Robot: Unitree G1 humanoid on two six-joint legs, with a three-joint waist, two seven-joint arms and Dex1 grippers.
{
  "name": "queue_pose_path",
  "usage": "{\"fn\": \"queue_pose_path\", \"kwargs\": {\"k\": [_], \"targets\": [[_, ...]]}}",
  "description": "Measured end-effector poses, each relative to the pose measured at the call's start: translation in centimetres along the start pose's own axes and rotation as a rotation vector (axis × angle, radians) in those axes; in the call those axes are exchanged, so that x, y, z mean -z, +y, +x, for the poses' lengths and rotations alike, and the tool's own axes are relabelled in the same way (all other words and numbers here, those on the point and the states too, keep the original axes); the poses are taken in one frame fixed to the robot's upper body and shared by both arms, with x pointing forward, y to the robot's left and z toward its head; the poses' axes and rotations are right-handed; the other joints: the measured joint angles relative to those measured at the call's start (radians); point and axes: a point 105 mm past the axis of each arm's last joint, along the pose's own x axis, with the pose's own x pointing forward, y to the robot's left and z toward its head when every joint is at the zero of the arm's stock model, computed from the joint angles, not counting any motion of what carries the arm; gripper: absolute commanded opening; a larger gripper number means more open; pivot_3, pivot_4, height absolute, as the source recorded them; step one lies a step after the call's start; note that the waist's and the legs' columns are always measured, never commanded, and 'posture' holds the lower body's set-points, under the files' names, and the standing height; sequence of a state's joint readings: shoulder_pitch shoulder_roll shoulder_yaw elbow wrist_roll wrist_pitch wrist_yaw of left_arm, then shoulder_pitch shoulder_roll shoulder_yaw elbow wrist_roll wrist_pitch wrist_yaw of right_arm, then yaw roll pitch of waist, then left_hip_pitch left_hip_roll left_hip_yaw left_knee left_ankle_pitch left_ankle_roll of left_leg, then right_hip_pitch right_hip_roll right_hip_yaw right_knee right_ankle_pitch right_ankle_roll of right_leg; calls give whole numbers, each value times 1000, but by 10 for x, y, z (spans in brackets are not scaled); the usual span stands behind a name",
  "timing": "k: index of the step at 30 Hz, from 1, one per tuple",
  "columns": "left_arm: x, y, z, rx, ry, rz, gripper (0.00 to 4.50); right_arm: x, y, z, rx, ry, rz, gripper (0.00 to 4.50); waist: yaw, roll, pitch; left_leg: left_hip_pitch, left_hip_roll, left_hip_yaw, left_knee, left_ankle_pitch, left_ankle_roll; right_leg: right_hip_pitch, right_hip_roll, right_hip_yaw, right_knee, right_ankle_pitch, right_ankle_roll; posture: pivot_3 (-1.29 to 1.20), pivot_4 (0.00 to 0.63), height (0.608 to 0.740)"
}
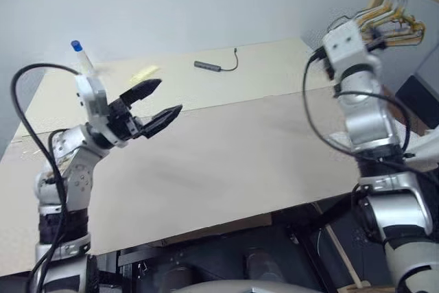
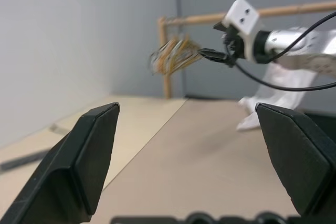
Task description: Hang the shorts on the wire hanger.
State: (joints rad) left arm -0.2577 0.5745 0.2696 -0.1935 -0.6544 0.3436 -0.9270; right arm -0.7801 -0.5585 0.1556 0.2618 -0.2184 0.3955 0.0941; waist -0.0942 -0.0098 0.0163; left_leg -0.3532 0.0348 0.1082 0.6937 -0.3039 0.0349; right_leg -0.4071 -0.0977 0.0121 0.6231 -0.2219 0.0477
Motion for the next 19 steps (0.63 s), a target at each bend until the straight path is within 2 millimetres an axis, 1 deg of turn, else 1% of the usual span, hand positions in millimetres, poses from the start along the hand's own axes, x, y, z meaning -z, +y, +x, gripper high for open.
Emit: {"fn": "queue_pose_path", "kwargs": {"k": [3, 6, 9, 13, 19], "targets": [[15, -2, -12, -36, 90, 8, 4500, -5, 30, -6, -164, -64, -71, 4475, 35, -3, 2, -1, 0, 0, 0, 0, 0, -1, 0, -1, 0, 0, 0, 108, 0, 740], [30, -6, -18, -67, 172, 20, 4500, 3, 62, -18, -318, -104, -153, 4475, 70, -5, 3, -1, 0, 1, 0, 0, 0, -1, -1, -2, 0, 0, -1, 132, 0, 740], [40, -9, -21, -86, 218, 23, 4500, 13, 88, -29, -446, -110, -187, 4475, 91, -6, 4, -1, 0, 1, 0, 0, 0, -1, -1, -3, 0, 0, -1, 155, 0, 740], [50, -8, -25, -129, 257, 24, 4500, 13, 104, -39, -546, -134, -206, 4475, 109, -7, 4, -1, 0, 1, 0, 0, 0, -2, -1, -3, 0, 0, -2, 167, 0, 740], [51, -8, -25, -135, 250, 27, 4500, 13, 109, -42, -566, -149, -265, 4475, 117, -8, 5, -1, 0, 2, 0, 0, 0, -2, -1, -3, 0, 1, -2, 172, 0, 740]]}}
